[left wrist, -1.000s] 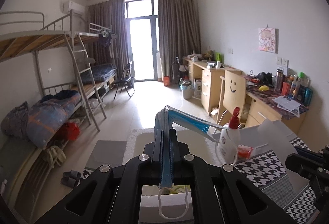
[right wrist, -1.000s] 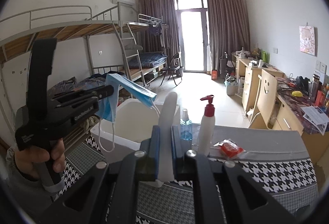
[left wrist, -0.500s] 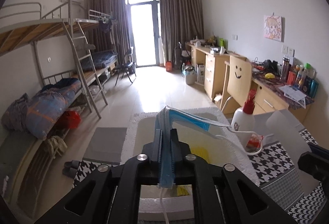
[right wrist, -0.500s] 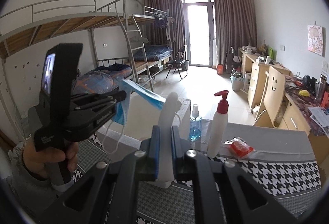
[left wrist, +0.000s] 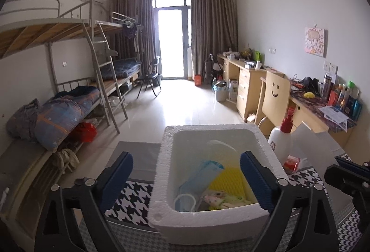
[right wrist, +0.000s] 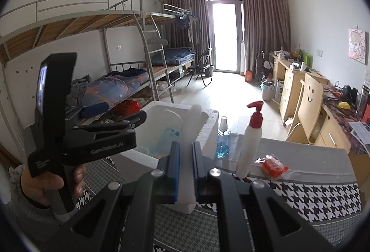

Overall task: Organize soft objects
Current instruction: 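Open the left tool over the foam box to drop the blue mask, then lower the right tool into the foam box and open it to drop the roller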

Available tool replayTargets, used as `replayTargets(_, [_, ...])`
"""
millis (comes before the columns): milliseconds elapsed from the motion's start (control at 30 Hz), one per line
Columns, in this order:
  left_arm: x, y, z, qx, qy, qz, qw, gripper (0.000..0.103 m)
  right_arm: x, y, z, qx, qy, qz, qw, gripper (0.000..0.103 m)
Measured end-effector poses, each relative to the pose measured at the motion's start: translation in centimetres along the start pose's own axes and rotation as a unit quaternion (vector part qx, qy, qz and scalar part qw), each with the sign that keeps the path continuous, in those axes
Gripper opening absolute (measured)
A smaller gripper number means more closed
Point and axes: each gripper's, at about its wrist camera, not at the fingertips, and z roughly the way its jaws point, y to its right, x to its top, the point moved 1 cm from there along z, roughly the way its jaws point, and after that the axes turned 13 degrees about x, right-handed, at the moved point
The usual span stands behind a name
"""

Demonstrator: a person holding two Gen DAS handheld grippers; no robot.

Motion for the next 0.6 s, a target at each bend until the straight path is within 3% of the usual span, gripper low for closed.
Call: replayTargets(600, [-0.9,-2.9,-0.4,0.017,0.009,-0.021,0.9996,0.102,0.7,-0.1,2.6,0.02,-0.015,0.002,1.0,0.013])
